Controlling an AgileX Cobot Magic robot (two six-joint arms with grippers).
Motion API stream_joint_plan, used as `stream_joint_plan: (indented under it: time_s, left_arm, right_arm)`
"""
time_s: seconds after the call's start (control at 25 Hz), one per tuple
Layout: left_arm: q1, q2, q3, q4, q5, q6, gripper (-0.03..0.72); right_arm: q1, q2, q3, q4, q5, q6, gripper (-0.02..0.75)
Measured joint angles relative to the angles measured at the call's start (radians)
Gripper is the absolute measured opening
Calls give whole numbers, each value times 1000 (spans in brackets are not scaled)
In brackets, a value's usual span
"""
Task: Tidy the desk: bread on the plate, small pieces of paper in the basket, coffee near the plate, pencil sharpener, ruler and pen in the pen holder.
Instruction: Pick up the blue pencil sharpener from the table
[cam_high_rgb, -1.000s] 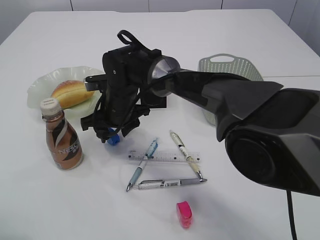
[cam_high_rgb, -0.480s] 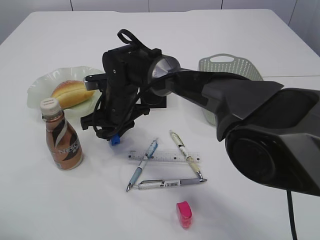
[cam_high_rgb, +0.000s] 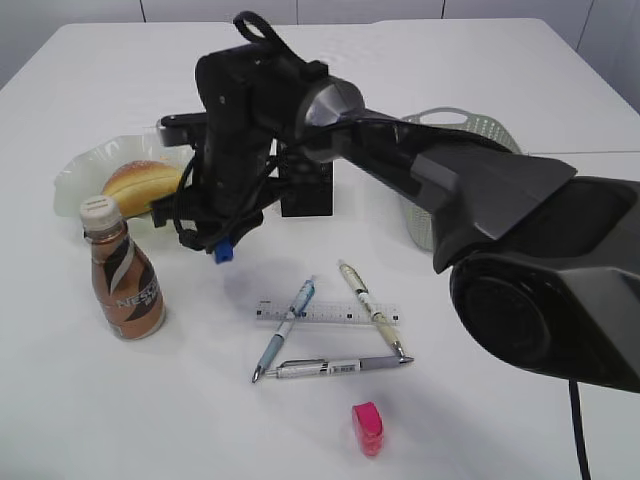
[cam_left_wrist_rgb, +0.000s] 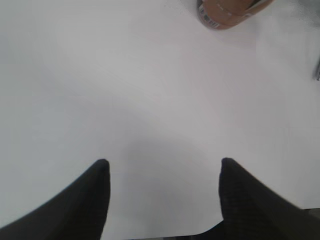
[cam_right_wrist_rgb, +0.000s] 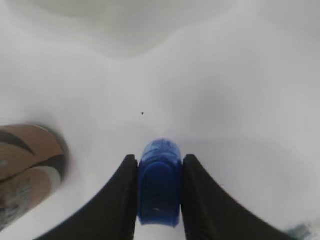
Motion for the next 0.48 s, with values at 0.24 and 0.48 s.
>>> stream_joint_plan:
  time_s: [0.24, 0.48]
  left_arm:
    - [0, 0, 0, 0, 0, 5, 496]
    - [0, 0, 0, 0, -2, 8, 496]
  right_arm:
    - [-2, 0, -180, -4, 22, 11, 187]
    - [-30, -26, -233, -17, 32, 37, 186]
